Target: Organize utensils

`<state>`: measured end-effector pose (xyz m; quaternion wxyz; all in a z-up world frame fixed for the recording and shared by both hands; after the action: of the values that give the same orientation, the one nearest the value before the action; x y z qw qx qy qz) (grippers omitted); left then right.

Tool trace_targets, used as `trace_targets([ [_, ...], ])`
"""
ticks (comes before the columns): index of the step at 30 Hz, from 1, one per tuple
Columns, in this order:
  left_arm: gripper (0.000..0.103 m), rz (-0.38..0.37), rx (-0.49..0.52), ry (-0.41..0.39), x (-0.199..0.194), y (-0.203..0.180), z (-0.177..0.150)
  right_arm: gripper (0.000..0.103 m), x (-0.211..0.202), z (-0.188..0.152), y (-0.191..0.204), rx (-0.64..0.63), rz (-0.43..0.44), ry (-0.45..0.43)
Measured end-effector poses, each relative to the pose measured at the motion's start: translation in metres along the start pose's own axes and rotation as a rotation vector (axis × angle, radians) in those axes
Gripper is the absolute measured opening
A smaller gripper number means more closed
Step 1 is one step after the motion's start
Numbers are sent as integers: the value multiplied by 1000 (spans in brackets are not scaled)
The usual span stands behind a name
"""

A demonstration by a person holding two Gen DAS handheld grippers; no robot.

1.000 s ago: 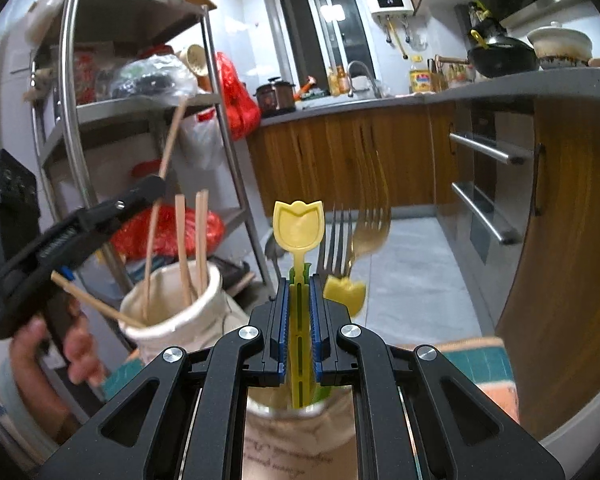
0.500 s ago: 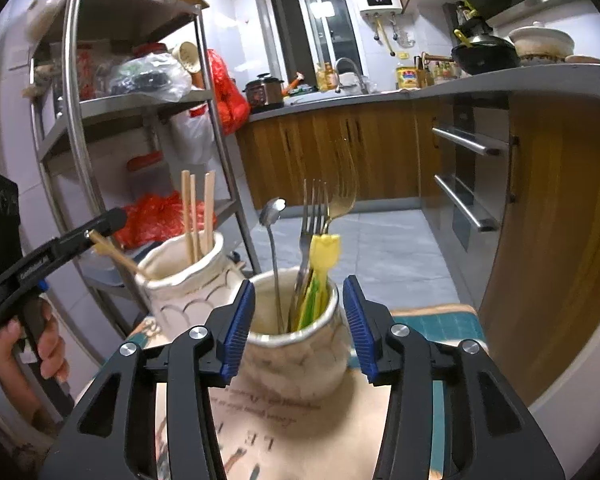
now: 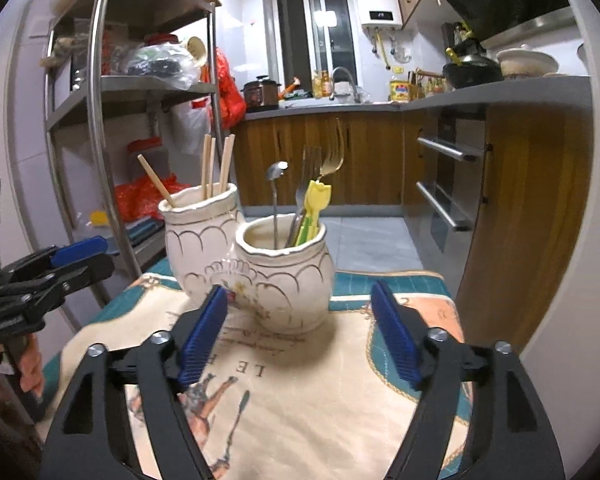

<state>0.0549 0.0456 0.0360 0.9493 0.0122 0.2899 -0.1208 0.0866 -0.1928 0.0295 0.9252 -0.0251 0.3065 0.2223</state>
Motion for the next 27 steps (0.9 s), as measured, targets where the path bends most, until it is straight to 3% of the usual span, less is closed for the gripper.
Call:
trace_targets([
  [2, 80, 28, 8, -9, 0, -3, -4, 84, -4, -2, -1, -6, -12, -20],
  [7, 95, 43, -10, -29, -1, 0, -10, 90, -8, -7, 1, -33, -24, -53],
  [16, 97, 56, -19, -43, -4, 2, -10, 96, -15, -10, 3, -46, -43, -88],
  [27, 97, 63, -10, -51, -5, 1, -10, 96, -16, -11, 3, -51, -41, -96],
])
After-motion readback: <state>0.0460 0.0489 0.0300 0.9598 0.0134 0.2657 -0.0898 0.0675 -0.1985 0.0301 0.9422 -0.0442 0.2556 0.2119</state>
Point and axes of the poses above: each gripper's, at about its wrist camera, not at the fingertips, and x roughly the way its jaws point, y to its left, z to its top, the point moved 1 cm from there along x, roughly the way its jaws point, and after that the axes turned 12 degrees about y, right-handed, at the moved point
